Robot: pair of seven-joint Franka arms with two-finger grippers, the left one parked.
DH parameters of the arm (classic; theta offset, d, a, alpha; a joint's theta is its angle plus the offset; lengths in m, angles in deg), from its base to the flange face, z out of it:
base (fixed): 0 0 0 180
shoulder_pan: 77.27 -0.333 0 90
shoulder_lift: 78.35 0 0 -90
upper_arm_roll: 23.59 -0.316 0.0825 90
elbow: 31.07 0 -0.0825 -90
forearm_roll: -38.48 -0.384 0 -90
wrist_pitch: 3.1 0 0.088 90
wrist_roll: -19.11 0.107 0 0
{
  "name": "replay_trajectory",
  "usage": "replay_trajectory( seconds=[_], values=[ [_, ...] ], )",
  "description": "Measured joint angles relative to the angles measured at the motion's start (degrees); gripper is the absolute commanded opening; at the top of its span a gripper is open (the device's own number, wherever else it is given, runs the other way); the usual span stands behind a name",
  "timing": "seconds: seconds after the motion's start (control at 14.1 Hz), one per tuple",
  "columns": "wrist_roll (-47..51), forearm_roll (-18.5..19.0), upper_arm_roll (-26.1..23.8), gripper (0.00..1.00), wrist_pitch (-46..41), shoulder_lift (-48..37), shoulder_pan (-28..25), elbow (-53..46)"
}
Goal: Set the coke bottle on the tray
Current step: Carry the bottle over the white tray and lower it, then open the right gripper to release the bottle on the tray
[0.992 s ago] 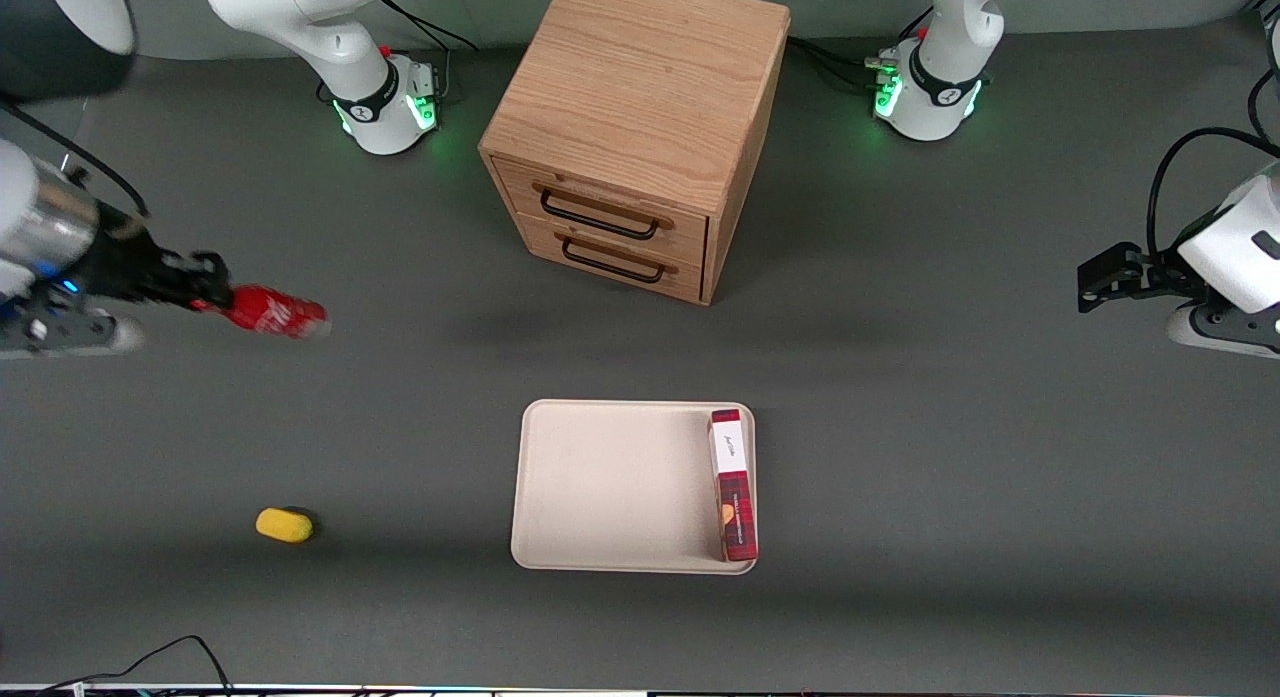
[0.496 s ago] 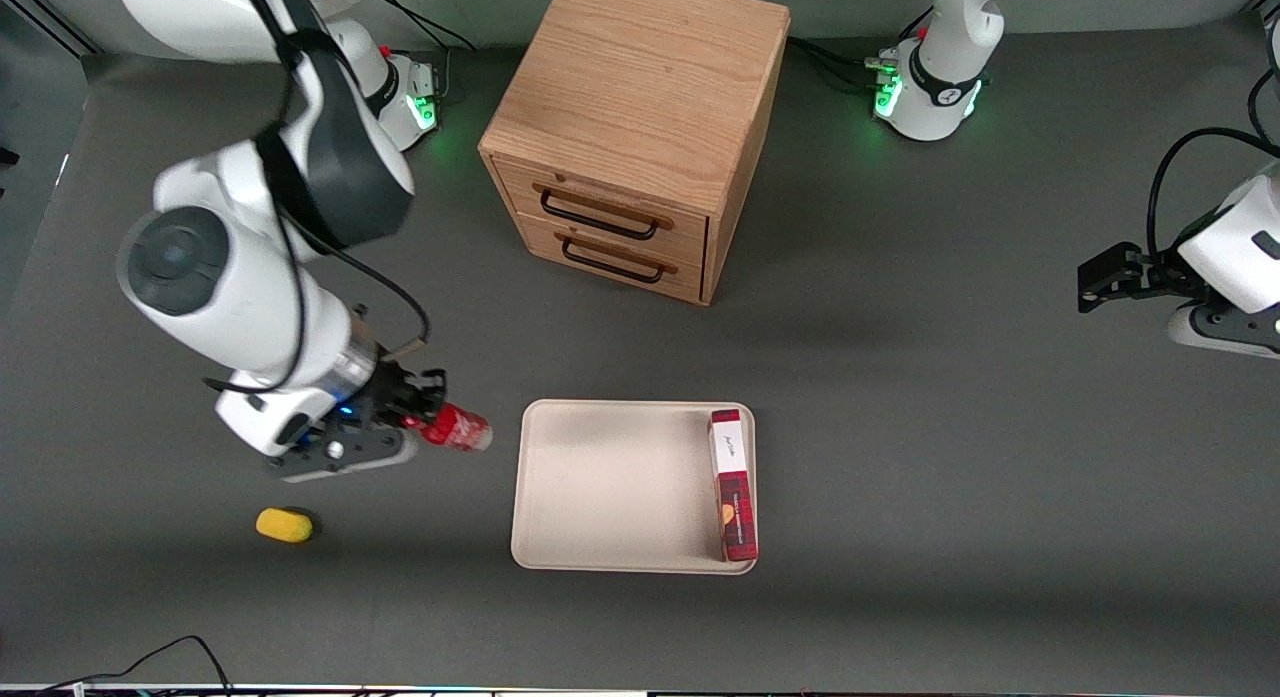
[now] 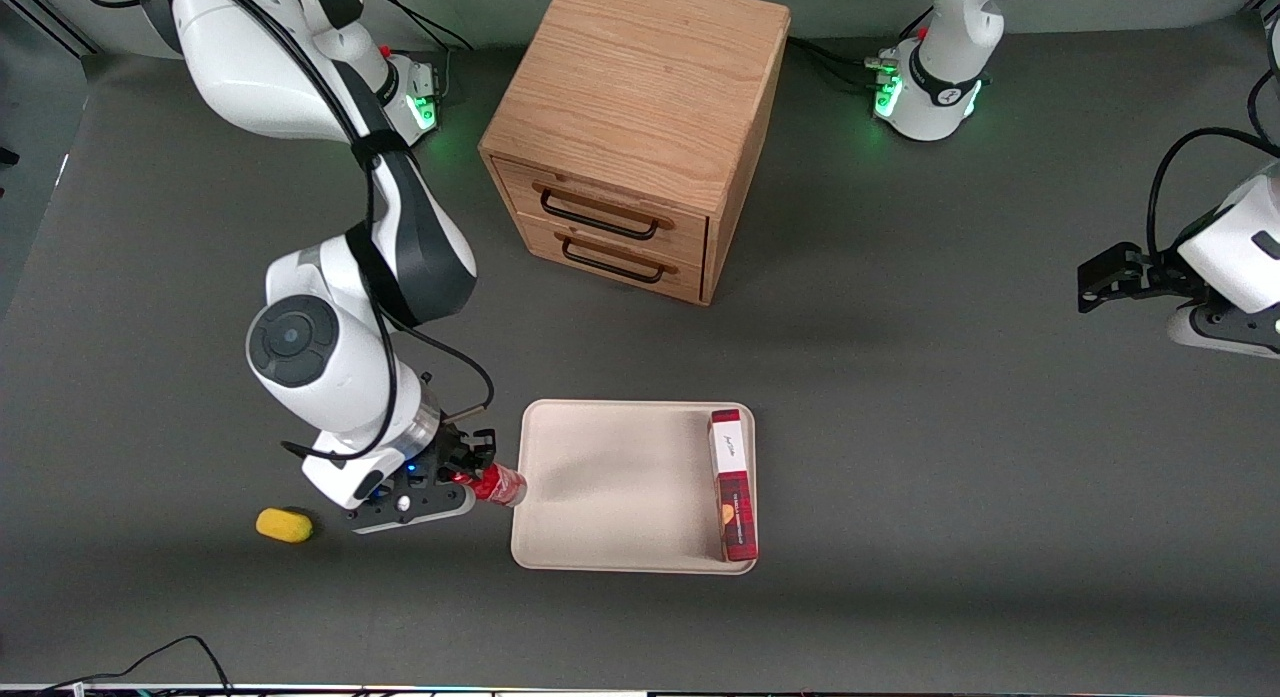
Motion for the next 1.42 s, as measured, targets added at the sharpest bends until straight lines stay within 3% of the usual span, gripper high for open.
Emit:
replay_trajectory(
  seconds=[0.99, 1.06, 1.13, 1.2, 1.28, 1.42],
  values=[
    [0.1, 0.0, -0.2, 0.00, 10.7, 7.3, -1.9, -0.3],
    [0.1, 0.0, -0.1, 0.08, 10.8, 7.4, -1.9, -0.3],
    [0.1, 0.0, -0.1, 0.25, 10.8, 7.5, -1.9, -0.3],
    [0.1, 0.0, -0.1, 0.46, 10.8, 7.5, -1.9, -0.3],
    [0.1, 0.0, -0.1, 0.76, 10.8, 7.5, -1.9, -0.3],
    [0.1, 0.0, 0.0, 1.00, 10.8, 7.6, -1.8, -0.4]
  ],
)
